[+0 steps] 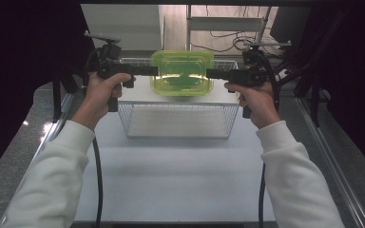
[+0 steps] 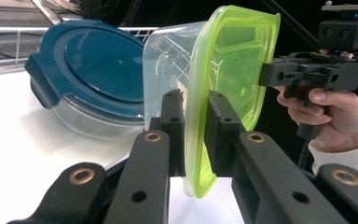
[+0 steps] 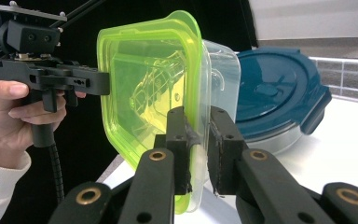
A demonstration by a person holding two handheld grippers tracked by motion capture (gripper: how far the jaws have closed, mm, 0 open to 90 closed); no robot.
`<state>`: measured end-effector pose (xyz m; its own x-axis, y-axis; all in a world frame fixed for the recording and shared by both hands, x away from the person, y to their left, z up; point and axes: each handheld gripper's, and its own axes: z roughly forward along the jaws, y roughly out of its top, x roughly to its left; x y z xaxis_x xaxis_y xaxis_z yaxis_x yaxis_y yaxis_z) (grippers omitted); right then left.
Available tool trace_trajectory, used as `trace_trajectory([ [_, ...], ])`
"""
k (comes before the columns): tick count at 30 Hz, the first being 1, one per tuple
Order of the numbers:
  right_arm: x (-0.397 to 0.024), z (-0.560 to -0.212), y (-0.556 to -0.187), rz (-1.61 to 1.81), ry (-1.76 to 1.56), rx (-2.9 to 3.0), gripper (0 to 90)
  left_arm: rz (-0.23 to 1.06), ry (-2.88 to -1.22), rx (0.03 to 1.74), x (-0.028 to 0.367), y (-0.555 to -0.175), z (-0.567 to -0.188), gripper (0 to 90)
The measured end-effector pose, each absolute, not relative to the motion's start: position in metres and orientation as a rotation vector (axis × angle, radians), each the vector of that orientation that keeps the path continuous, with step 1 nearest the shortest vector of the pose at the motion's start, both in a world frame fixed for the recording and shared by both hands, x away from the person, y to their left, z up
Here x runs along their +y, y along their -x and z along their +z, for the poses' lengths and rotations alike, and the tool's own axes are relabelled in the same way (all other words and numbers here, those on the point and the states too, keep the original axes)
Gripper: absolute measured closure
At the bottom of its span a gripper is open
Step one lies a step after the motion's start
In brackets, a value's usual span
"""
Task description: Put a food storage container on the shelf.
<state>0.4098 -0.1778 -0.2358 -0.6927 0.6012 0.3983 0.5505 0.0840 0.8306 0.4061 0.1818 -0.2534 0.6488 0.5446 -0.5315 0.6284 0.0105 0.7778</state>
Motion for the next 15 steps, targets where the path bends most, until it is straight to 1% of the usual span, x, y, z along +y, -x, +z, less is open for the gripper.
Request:
trace_trajectory([
  [9,-0.173,-0.225,-0.434,1.709,-1.269,2.278,79.2,-0.089,-1.617,1.033,0.183,-0.429,-0.243,79.8],
  [15,-0.173,-0.226,-0.452,1.71,-1.344,2.281,79.4,-0.108,-1.614,1.068,0.182,-0.444,-0.243,79.7],
])
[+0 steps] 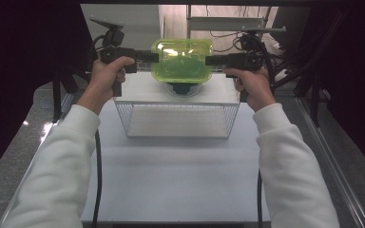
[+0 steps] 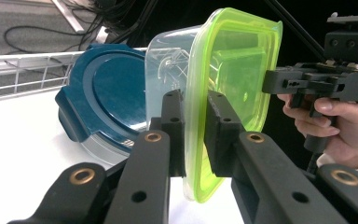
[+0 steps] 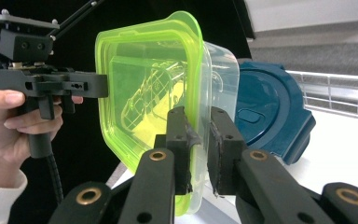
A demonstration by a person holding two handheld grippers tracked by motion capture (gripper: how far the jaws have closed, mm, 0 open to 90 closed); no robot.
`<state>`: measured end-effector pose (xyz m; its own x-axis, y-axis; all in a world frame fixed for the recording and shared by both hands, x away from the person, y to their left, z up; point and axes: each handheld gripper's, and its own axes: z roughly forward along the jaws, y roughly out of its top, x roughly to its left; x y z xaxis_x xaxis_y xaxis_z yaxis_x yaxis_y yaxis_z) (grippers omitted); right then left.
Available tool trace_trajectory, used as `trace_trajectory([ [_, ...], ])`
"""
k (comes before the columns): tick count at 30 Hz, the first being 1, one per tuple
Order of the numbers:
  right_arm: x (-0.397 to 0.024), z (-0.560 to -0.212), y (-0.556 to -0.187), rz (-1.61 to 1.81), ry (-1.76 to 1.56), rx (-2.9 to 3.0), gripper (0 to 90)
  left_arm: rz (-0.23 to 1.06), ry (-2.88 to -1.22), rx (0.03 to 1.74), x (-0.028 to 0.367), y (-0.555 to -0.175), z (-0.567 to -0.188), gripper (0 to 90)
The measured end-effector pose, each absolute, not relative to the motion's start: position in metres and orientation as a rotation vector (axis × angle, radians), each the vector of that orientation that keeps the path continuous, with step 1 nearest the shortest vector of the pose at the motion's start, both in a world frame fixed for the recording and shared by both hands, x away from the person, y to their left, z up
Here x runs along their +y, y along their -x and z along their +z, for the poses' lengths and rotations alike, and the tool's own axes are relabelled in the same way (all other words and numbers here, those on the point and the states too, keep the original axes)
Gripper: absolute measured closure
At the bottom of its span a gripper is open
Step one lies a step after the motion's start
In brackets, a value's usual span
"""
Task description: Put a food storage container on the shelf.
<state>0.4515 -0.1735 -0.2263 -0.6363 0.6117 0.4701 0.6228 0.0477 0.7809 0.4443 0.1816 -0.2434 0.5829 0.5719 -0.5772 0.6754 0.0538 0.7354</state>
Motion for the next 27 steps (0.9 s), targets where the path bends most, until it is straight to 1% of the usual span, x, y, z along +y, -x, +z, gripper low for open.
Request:
trace_trajectory([
  [8,-0.174,-0.242,-0.477,-1.604,1.432,-2.194,79.1,-0.163,-1.593,1.139,0.179,-0.469,-0.261,79.7],
  [11,-0.177,-0.247,-0.485,-1.605,1.451,-2.123,78.8,-0.195,-1.566,1.15,0.181,-0.475,-0.264,79.7],
  [14,-0.179,-0.251,-0.494,-1.608,1.467,-2.062,77.9,-0.202,-1.549,1.169,0.18,-0.481,-0.266,79.2],
  [20,-0.181,-0.26,-0.508,-1.595,1.512,-1.94,75.5,-0.26,-1.491,1.206,0.183,-0.493,-0.275,76.6],
  [27,-0.18,-0.269,-0.512,-1.59,1.563,-1.836,72.6,-0.292,-1.448,1.231,0.183,-0.499,-0.285,72.5],
])
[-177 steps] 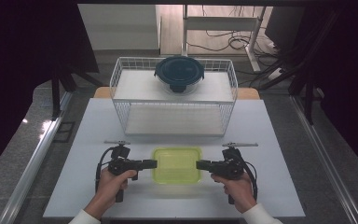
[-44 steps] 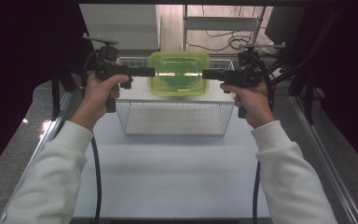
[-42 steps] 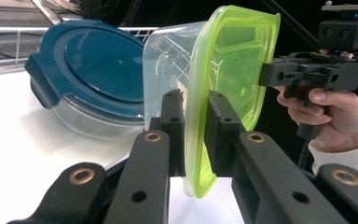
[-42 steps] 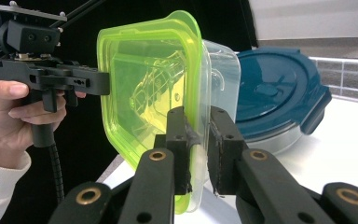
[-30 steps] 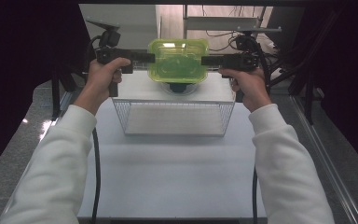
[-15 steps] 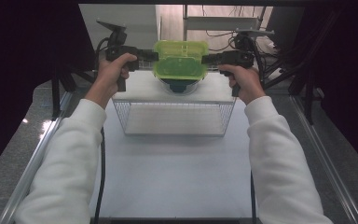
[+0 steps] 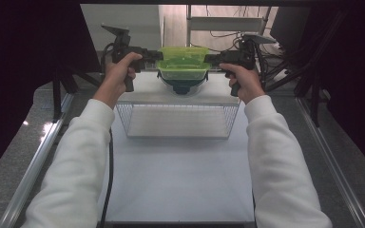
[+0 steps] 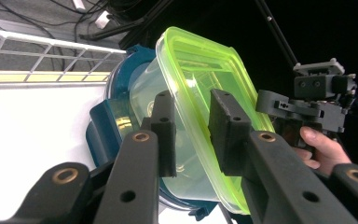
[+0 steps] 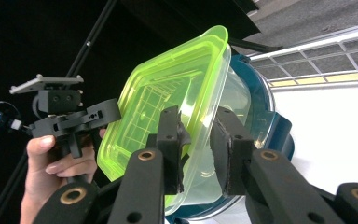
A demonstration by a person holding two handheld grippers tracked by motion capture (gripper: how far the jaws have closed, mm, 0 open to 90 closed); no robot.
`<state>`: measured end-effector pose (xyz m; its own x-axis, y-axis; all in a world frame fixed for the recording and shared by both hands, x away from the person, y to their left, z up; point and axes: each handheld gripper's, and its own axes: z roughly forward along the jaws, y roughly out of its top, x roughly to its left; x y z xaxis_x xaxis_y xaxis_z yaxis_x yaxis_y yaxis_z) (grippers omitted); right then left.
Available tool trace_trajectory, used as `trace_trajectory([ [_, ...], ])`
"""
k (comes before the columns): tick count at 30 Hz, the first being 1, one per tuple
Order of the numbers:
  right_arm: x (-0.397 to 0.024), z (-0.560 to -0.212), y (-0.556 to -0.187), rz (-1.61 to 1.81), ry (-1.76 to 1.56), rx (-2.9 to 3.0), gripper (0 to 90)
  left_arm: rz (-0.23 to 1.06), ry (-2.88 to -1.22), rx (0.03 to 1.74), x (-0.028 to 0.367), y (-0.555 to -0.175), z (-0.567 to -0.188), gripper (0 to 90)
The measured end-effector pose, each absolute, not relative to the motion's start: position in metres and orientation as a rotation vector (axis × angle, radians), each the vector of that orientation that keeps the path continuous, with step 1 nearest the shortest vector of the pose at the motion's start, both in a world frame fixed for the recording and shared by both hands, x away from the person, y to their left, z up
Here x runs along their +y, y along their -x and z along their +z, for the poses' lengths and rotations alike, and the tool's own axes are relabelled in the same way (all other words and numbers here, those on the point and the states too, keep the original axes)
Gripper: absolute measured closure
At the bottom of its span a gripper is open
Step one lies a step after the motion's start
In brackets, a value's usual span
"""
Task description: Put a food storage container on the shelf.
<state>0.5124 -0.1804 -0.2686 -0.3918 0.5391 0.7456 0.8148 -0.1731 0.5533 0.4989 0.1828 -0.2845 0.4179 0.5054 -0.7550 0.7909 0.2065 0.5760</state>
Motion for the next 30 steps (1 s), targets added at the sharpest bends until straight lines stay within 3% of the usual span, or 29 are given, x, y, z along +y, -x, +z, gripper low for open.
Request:
trace_trajectory([
  [9,-0.181,-0.272,-0.512,-1.605,1.561,-1.826,67.9,-0.273,-1.456,1.205,0.18,-0.499,-0.288,67.8],
  [13,-0.179,-0.27,-0.509,-1.643,1.582,-1.887,44.4,-0.185,-1.452,1.197,0.177,-0.497,-0.286,45.0],
  [16,-0.182,-0.267,-0.506,-1.68,1.595,-1.914,33.8,-0.134,-1.438,1.18,0.177,-0.492,-0.282,36.5],
  [20,-0.19,-0.26,-0.498,-1.728,1.563,-1.976,30.0,-0.073,-1.467,1.169,0.177,-0.482,-0.275,27.9],
  [30,-0.2,-0.252,-0.474,-1.729,1.462,-2.242,26.0,0.034,-1.524,1.122,0.183,-0.455,-0.269,24.8],
])
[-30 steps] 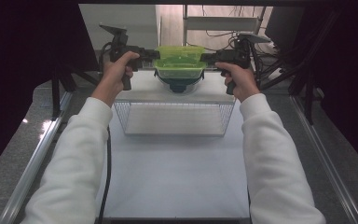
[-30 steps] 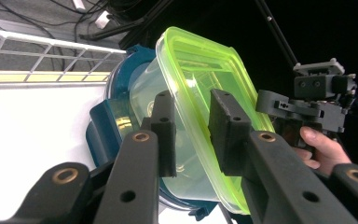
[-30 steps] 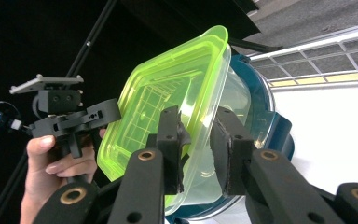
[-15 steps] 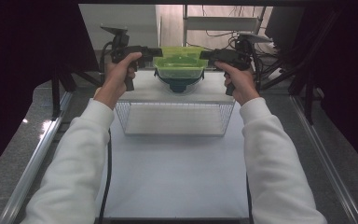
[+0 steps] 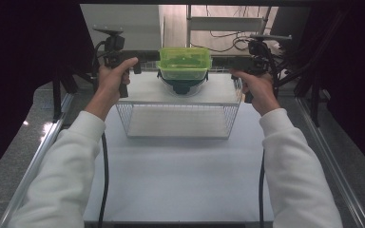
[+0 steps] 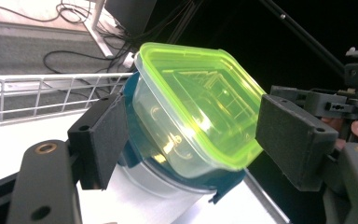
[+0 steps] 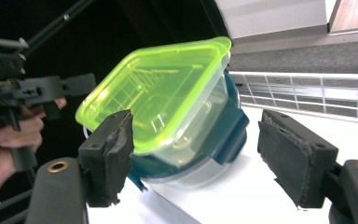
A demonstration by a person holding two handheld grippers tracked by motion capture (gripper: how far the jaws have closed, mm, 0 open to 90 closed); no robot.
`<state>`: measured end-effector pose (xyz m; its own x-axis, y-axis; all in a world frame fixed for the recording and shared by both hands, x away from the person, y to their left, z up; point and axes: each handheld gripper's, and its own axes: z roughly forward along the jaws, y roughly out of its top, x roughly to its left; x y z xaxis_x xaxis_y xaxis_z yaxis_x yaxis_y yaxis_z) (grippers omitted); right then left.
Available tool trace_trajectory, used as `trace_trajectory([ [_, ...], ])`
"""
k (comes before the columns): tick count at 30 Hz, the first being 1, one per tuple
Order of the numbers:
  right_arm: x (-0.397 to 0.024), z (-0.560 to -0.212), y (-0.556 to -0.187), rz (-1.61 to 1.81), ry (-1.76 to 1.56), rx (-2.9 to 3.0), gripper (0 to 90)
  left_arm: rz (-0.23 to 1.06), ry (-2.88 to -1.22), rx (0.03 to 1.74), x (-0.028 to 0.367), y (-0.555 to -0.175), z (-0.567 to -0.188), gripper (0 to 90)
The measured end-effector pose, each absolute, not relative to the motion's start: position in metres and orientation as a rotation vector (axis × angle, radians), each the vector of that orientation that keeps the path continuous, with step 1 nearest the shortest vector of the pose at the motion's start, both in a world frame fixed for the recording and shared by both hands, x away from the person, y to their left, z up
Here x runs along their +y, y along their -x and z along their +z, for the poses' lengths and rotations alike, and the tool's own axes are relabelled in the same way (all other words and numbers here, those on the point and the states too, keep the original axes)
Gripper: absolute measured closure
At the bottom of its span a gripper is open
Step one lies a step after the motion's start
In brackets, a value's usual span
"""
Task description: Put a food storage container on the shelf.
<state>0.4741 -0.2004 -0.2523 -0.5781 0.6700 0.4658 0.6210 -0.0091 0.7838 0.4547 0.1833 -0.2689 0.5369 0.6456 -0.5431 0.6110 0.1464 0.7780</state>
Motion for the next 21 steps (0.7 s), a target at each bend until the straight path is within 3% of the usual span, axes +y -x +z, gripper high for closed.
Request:
trace_trajectory([
  [11,-0.21,-0.256,-0.454,1.603,-1.276,2.235,25.2,0.102,-1.575,1.083,0.185,-0.428,-0.271,24.1],
  [21,-0.226,-0.272,-0.415,1.556,-1.216,2.227,25.3,0.196,-1.621,1.076,0.199,-0.378,-0.288,23.7],
])
